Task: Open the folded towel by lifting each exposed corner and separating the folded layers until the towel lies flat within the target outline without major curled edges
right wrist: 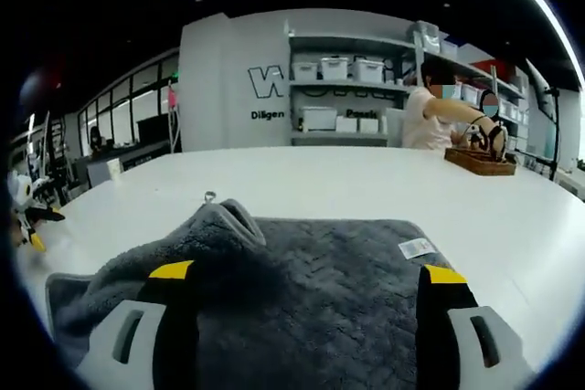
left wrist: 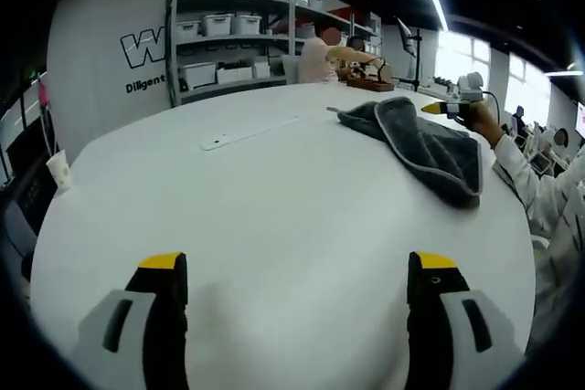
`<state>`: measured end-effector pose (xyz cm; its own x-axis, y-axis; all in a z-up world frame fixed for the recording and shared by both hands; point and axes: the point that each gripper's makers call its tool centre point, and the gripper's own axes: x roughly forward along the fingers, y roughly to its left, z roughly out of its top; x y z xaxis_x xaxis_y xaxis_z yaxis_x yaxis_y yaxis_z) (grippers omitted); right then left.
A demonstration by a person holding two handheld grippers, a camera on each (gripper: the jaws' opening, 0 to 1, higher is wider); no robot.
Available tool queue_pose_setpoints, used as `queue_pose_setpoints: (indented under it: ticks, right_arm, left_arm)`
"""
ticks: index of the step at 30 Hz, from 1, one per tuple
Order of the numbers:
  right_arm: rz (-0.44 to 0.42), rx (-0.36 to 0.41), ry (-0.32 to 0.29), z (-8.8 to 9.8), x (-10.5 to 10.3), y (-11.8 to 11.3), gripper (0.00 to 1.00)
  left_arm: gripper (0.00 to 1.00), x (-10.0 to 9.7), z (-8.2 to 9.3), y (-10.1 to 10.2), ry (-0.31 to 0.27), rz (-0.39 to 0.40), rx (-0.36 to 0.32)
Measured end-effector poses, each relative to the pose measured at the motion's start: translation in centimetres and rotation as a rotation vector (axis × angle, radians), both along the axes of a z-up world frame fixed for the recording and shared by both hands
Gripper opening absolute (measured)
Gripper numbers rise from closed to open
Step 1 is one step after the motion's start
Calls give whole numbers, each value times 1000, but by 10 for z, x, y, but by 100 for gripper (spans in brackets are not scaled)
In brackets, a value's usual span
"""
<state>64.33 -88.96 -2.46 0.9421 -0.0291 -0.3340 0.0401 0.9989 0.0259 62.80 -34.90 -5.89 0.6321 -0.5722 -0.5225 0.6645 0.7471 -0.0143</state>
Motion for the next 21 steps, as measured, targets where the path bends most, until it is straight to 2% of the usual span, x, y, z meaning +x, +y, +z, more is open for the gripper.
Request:
queue_pose_setpoints:
  ticks: [3, 8, 11, 18, 21]
  right_arm:
    - [10, 17, -11, 2, 0, 2, 99]
    - [14, 25, -10, 1, 0, 2, 99]
    - [29, 38, -8, 0, 0, 6, 99]
    - [50, 45, -3, -2, 1, 10, 99]
    - [57, 56, -10, -1, 0, 11, 99]
  left_arm:
    - [98, 1, 0, -1, -1, 5, -2]
    - [97, 3, 3, -9, 1, 1, -43]
    - [97, 7, 7, -18, -17, 1, -47]
    - [97, 12, 23, -46, -37, -17, -91]
    - [97, 12, 29, -70, -37, -48, -107]
